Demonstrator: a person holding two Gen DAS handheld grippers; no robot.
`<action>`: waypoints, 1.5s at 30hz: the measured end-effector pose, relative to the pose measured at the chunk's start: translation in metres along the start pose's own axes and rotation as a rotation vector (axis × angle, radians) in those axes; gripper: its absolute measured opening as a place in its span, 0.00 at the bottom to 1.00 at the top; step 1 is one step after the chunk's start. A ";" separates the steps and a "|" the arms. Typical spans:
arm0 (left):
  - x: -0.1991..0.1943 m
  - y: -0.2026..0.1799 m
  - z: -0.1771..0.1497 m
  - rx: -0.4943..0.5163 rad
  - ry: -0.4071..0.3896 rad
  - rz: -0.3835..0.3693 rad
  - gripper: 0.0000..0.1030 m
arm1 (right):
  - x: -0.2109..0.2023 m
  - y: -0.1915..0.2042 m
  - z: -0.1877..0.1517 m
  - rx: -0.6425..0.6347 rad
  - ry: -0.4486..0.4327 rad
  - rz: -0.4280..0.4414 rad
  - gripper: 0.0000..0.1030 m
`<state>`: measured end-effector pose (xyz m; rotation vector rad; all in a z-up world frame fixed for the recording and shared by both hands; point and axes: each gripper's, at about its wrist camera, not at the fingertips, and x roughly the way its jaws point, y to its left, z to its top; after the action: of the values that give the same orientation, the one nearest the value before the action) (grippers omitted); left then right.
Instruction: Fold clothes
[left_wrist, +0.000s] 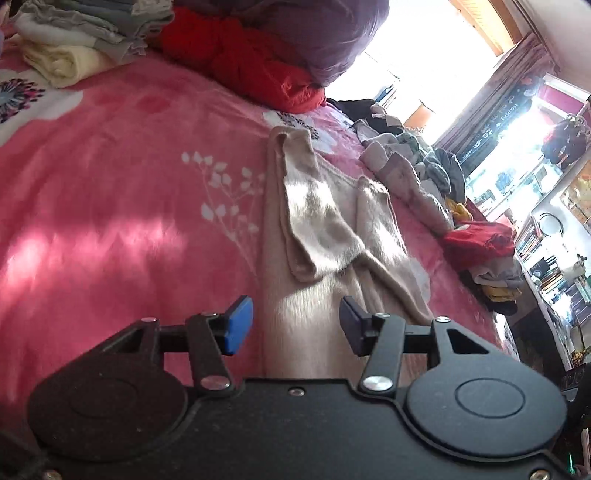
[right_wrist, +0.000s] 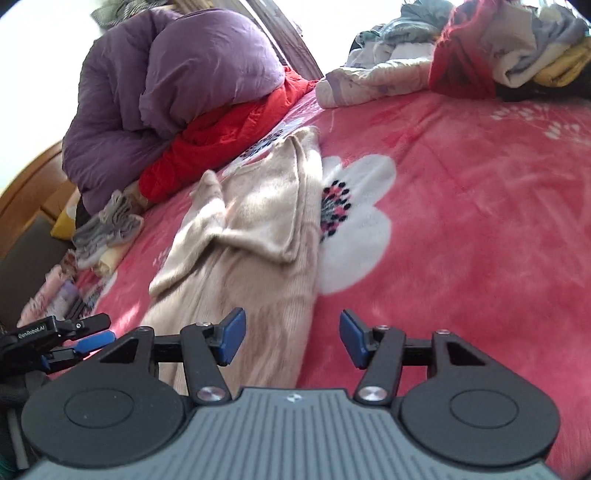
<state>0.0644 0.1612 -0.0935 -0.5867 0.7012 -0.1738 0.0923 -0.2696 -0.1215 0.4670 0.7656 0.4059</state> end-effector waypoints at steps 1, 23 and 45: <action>0.009 0.005 0.009 -0.009 0.003 -0.007 0.50 | 0.006 -0.007 0.007 0.027 0.003 0.019 0.56; 0.202 0.003 0.173 0.380 -0.077 -0.052 0.24 | 0.187 -0.054 0.172 0.080 0.078 0.055 0.59; 0.257 0.005 0.182 0.455 0.097 -0.225 0.11 | 0.237 -0.057 0.197 0.133 0.032 0.159 0.69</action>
<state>0.3773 0.1593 -0.1278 -0.2193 0.6606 -0.5581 0.4024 -0.2460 -0.1614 0.6499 0.7920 0.5139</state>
